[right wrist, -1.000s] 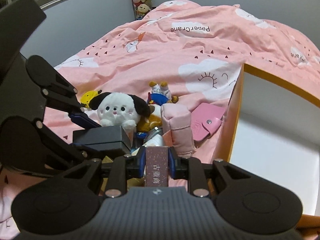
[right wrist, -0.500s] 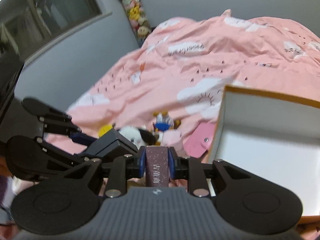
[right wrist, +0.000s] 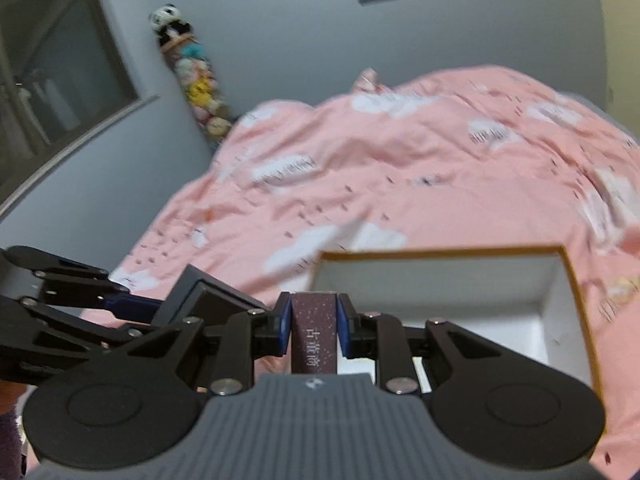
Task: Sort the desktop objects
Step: 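Carry the black box and mauve box with both tools over the orange box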
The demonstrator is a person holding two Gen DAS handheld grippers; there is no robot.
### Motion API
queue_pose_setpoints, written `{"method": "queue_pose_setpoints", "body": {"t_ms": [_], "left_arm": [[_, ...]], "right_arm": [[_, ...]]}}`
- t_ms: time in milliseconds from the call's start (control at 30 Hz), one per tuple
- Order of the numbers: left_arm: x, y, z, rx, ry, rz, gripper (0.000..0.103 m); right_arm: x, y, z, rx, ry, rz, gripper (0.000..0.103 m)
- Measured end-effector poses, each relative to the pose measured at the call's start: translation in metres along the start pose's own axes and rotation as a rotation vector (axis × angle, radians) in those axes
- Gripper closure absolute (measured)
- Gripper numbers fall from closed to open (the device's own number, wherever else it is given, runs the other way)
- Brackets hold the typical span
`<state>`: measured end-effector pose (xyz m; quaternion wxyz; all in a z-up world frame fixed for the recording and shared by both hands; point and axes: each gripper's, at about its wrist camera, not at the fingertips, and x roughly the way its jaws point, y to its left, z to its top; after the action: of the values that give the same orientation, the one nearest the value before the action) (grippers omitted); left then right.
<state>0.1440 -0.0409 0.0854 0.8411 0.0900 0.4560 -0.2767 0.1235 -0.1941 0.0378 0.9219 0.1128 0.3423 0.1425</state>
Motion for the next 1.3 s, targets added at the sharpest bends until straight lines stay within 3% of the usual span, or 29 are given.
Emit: {"method": "queue_pose_setpoints", "body": {"t_ms": [167, 433, 833, 1067, 1300], "left_arm": [[0.037, -0.016, 0.005, -0.008, 0.069, -0.004, 0.064], [0.078, -0.035, -0.003, -0.031, 0.118, 0.079, 0.065], [0.118, -0.048, -0.019, -0.01, 0.203, 0.189, 0.065], [0.136, -0.045, -0.019, -0.022, 0.286, 0.17, 0.061], [0.135, -0.04, -0.023, -0.043, 0.283, 0.126, 0.057]], "right_arm": [[0.02, -0.029, -0.018, 0.088, 0.102, -0.016, 0.079], [0.052, -0.071, -0.035, 0.231, 0.228, 0.001, 0.079], [0.089, -0.084, -0.046, 0.309, 0.347, 0.015, 0.079], [0.111, -0.078, -0.05, 0.284, 0.42, 0.011, 0.079], [0.12, -0.07, -0.048, 0.272, 0.452, 0.036, 0.078]]}}
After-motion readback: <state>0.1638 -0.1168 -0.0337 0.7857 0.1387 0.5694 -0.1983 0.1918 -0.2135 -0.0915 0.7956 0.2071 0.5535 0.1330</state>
